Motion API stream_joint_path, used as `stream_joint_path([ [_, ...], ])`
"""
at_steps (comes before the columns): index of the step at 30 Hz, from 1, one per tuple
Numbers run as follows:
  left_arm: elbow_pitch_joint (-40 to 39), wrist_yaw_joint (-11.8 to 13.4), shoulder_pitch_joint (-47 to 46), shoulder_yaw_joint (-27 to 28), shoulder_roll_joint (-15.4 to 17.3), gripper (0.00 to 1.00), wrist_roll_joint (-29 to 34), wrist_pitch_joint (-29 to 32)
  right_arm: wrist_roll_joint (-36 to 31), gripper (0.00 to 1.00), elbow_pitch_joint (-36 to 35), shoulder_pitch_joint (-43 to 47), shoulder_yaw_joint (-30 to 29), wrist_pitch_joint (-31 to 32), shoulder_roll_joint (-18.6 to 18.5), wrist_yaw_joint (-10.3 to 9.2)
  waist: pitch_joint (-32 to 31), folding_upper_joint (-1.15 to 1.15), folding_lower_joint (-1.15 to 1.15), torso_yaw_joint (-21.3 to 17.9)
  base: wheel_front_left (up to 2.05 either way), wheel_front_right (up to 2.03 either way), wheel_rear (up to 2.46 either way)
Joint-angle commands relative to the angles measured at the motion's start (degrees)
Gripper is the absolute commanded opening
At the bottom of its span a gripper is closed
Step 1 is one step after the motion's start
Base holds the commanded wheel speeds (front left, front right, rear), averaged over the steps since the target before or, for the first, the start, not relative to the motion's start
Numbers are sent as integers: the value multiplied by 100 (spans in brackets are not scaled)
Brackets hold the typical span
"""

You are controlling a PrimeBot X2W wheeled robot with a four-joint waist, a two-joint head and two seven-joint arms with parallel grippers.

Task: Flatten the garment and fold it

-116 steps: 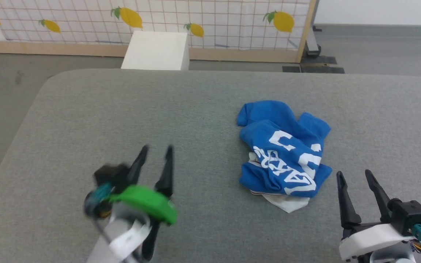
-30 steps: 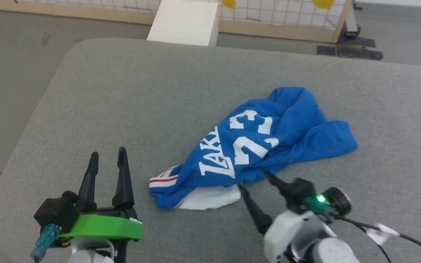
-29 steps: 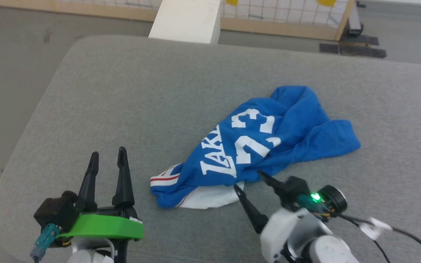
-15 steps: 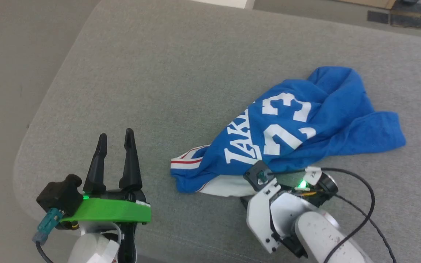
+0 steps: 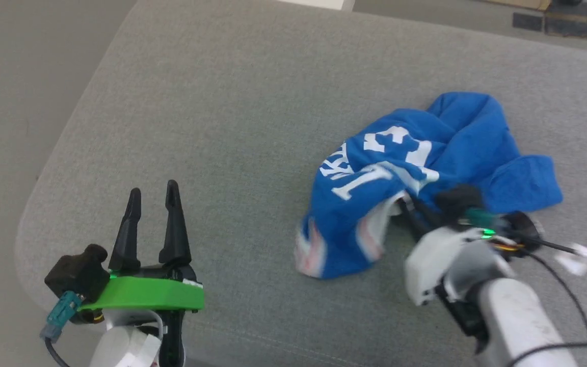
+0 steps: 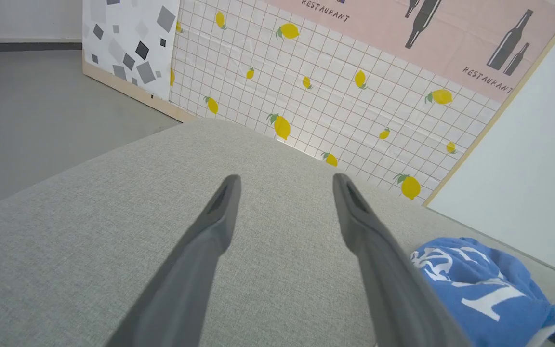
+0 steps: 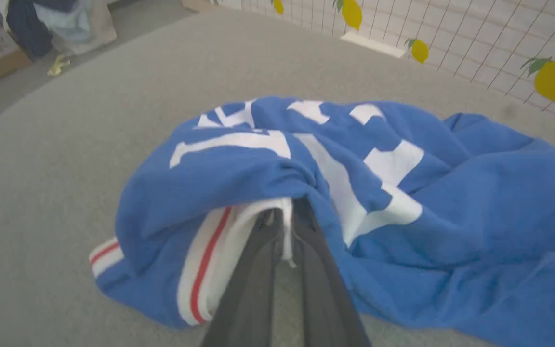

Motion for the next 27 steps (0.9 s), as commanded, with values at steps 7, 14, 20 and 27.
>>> stream_joint_path([
  [7,100,-82,193,148,-14,100,174,-26,340,0,-1111,747,-1911,-528,-4,-9,-667,0,0,-683,0,0,0],
  [14,169,-125,304,146,-14,100,229,-26,-27,0,-819,1297,-3908,318,-4,-9,-855,0,0,-1019,0,0,0],
  [20,255,-161,324,118,-14,100,260,-26,-206,32,-4,1448,-4389,959,-3,-9,-874,0,0,-1168,0,0,0],
  [27,434,-222,413,29,-14,100,269,-26,105,100,-2,1303,-4118,-623,-3,-9,-1005,0,0,-1303,0,0,0],
])
